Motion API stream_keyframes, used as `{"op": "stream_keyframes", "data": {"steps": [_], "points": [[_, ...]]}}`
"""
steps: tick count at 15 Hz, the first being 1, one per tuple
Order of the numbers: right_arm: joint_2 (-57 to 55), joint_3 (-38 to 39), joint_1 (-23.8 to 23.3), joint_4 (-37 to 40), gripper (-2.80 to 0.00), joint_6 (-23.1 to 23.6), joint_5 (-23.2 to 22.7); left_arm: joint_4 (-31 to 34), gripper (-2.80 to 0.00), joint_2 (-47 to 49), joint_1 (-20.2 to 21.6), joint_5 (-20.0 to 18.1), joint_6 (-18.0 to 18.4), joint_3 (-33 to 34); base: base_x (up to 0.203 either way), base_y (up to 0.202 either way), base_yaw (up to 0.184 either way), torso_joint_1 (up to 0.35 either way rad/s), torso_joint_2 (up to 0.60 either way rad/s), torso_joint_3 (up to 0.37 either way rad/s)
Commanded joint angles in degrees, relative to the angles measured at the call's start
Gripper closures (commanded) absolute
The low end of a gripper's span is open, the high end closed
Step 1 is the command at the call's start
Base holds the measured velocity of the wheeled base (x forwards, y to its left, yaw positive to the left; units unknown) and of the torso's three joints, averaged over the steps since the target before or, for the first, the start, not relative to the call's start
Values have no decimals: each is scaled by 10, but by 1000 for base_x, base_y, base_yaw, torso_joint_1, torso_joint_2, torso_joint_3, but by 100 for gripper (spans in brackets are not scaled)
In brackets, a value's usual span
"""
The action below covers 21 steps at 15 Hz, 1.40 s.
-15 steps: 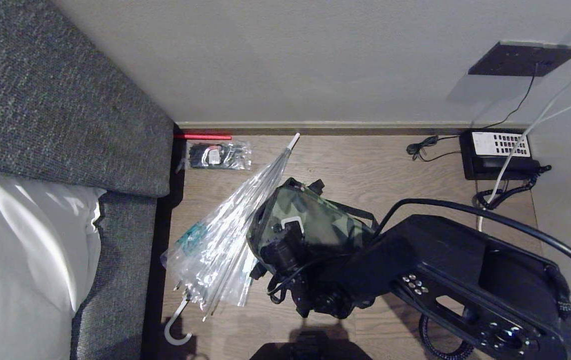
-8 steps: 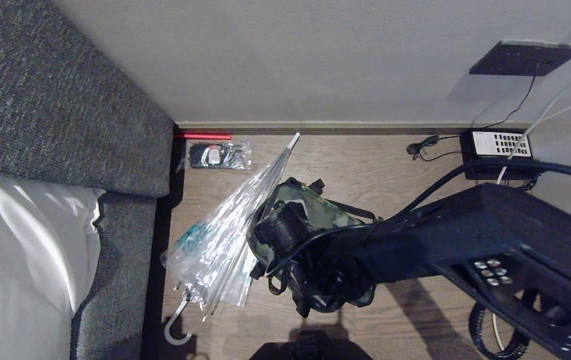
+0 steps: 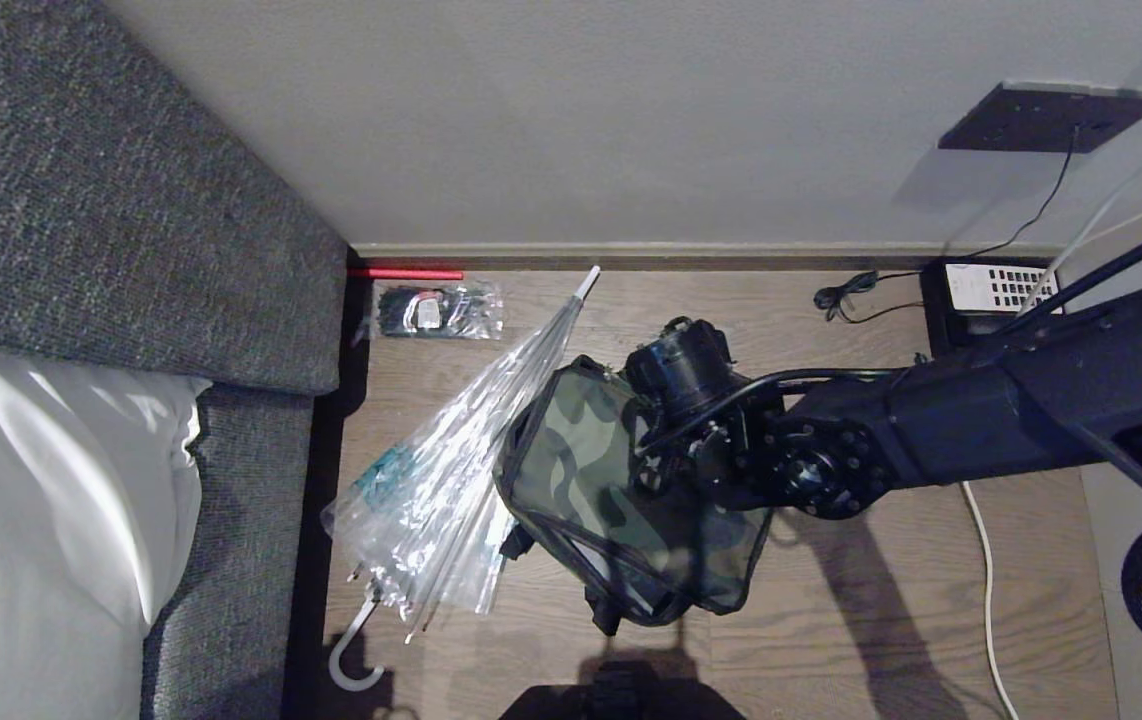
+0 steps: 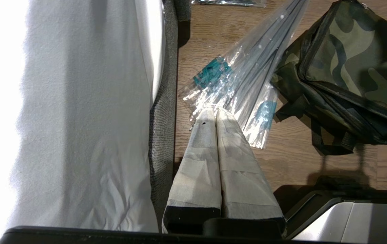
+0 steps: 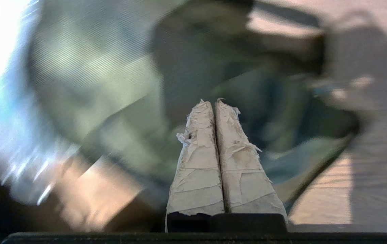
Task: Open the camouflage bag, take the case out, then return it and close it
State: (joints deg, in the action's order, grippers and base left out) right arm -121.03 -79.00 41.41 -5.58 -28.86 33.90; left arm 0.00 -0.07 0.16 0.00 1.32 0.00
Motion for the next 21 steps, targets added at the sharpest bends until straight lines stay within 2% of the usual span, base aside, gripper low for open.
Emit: {"op": "stream_keyframes", "data": {"steps": [1,5,7,9,11,16,21], "points": [[2,36,-42,-46,0,-5,2,0,0,0,0,0,0,0,0,0,0,0,0,0],[-49,36,-65,-156,0,1,-16,0,0,0,0,0,0,0,0,0,0,0,0,0],[-67,54,-78,-187,0,24,-38,0,0,0,0,0,0,0,0,0,0,0,0,0],[-73,63,-90,-220,0,72,-38,0,0,0,0,0,0,0,0,0,0,0,0,0],[-83,70,-99,-249,0,94,-38,0,0,0,0,0,0,0,0,0,0,0,0,0],[-81,98,-98,-249,0,92,-40,0,0,0,0,0,0,0,0,0,0,0,0,0],[-79,106,-70,-240,0,43,-48,0,0,0,0,0,0,0,0,0,0,0,0,0]]}}
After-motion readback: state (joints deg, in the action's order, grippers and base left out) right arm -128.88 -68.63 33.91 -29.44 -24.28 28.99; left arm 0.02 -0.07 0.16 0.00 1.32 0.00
